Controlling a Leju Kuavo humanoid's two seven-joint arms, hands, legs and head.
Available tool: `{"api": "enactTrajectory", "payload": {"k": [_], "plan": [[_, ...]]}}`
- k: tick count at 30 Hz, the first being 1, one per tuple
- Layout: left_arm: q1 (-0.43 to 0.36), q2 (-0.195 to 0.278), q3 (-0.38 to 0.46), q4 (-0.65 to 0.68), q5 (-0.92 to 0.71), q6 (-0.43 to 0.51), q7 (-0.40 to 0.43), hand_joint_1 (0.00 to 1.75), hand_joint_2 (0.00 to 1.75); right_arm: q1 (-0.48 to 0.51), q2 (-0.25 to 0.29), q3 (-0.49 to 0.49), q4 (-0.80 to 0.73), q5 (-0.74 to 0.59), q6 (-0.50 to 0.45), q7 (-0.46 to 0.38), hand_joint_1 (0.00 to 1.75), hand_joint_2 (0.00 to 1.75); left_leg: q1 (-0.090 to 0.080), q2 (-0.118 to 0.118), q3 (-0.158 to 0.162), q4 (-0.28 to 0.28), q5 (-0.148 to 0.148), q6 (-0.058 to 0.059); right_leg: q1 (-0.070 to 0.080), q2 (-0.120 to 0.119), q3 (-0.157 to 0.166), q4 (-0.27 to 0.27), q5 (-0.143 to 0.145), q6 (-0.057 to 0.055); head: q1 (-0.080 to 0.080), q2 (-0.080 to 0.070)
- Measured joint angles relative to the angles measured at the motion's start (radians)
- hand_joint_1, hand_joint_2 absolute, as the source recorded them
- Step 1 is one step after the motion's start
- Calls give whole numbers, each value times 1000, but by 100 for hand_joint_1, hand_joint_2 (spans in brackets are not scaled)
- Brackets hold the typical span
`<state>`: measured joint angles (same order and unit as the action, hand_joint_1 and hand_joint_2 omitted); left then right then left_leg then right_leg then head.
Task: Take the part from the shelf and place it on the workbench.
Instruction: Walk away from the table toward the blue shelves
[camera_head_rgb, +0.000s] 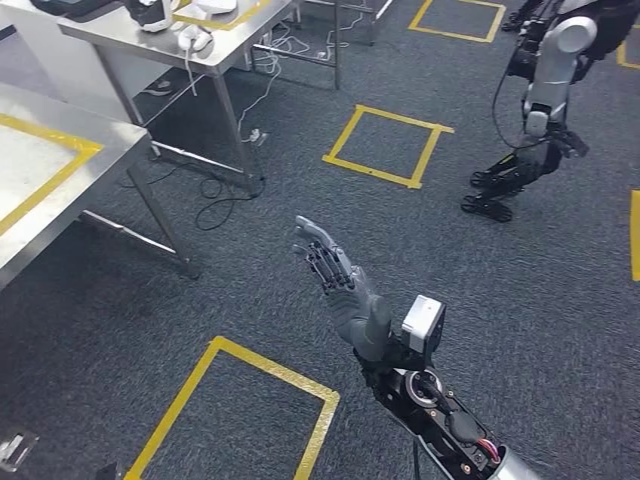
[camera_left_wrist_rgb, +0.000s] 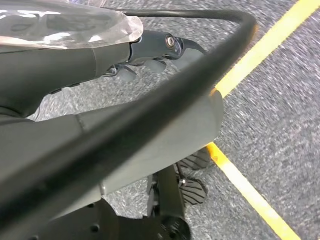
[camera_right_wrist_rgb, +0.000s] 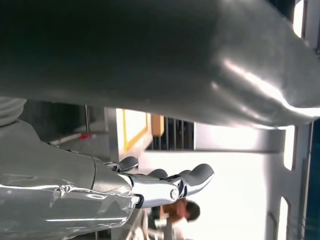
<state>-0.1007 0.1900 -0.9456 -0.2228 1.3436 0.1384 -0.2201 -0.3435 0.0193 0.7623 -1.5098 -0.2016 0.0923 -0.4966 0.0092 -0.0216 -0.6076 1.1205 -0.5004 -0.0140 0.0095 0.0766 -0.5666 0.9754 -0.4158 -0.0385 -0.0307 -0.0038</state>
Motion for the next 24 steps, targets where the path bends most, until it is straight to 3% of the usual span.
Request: {"api": "enactTrajectory", "payload": {"k": [1, 3, 5, 6, 8, 10, 11, 12, 13, 14, 16, 18, 21, 23, 24], "plan": [[0, 1, 0, 0, 0, 0, 0, 0, 0, 0, -1, -4, -1, 0, 0, 0, 0, 0, -2, -26, 33, -72, 29, 8, 3, 13, -2, 1, 2, 1, -2, 0], [-3, 4, 0, 0, 1, 2, 1, 0, 0, 2, -2, -14, -5, -1, -2, 0, 0, 0, -5, -56, 68, -155, 54, 10, 4, 36, -8, 2, 7, 7, -2, 0], [-6, 3, 1, 0, 2, 2, 1, 0, 0, 6, -5, -28, -10, -5, -9, 0, 0, 0, -5, -40, 73, -172, 57, 7, 3, 59, -17, 0, 12, 18, 0, 0], [-6, 2, 1, 0, 2, 2, 2, 0, 0, 10, -8, -36, -13, -7, -13, 0, 0, 0, -4, -28, 76, -179, 61, 8, 3, 56, -23, 4, 10, 24, 1, 0], [-5, 0, 2, 0, 3, 3, 1, 0, 0, 16, -15, -53, -20, -11, -18, 0, 0, 0, 2, -1, 81, -192, 69, 12, 6, 13, -52, 61, -30, 36, 10, 0], [-1, 0, 3, 0, 4, 3, 1, 0, 0, 20, -22, -65, -23, -12, -21, 1, 0, 0, 1, 27, 82, -194, 70, 15, 0, -42, -104, 191, -104, 48, 23, 0], [1, 0, 3, 0, 4, 3, 1, 0, 0, 24, -24, -70, -24, -13, -21, 1, 0, 0, 1, 41, 82, -194, 70, 15, -6, -55, -128, 252, -130, 54, 27, 0], [2, 0, 4, 0, 4, 3, 1, 0, 0, 29, -28, -75, -25, -13, -22, 1, 0, 0, 2, 54, 82, -193, 69, 14, -12, -62, -138, 285, -139, 60, 30, 0], [2, -1, 4, 0, 4, 3, 1, 0, 0, 33, -32, -81, -25, -14, -23, 2, 0, 0, 3, 66, 82, -193, 68, 12, -19, -68, -130, 280, -129, 65, 34, 0], [2, -1, 5, 0, 4, 3, 1, 0, 0, 37, -35, -86, -26, -14, -24, 2, 0, 0, 5, 78, 84, -192, 66, 9, -24, -76, -103, 237, -103, 69, 38, 0], [1, -2, 8, 0, 4, 2, 1, 0, 0, 40, -40, -97, -30, -14, -27, 3, 0, 0, 7, 100, 89, -189, 60, -1, -26, -110, -25, 98, -48, 75, 49, 0], [1, -1, 9, 0, 2, 2, 1, 0, 0, 41, -42, -104, -36, -14, -29, 4, 0, 0, 4, 120, 90, -183, 56, -14, -19, -136, 18, 15, -34, 64, 55, 0], [-4, -2, 10, 0, 1, 1, 0, 0, 0, 53, -46, -115, -42, -14, -31, 7, 0, 0, 5, 140, 90, -176, 51, -31, -12, -114, 18, 5, -33, 36, 45, 0], [-6, -4, 10, 0, 0, -1, -1, 0, 0, 57, -47, -121, -48, -14, -32, 8, 0, 0, 10, 103, 70, -124, 13, -38, -13, -94, 18, -1, -27, 21, 38, 0], [-6, -4, 10, 0, 0, -1, -2, 0, 0, 58, -48, -123, -51, -13, -32, 8, 0, 0, 11, 74, 43, -66, -20, -39, -14, -83, 18, -3, -24, 15, 32, 0]]}}
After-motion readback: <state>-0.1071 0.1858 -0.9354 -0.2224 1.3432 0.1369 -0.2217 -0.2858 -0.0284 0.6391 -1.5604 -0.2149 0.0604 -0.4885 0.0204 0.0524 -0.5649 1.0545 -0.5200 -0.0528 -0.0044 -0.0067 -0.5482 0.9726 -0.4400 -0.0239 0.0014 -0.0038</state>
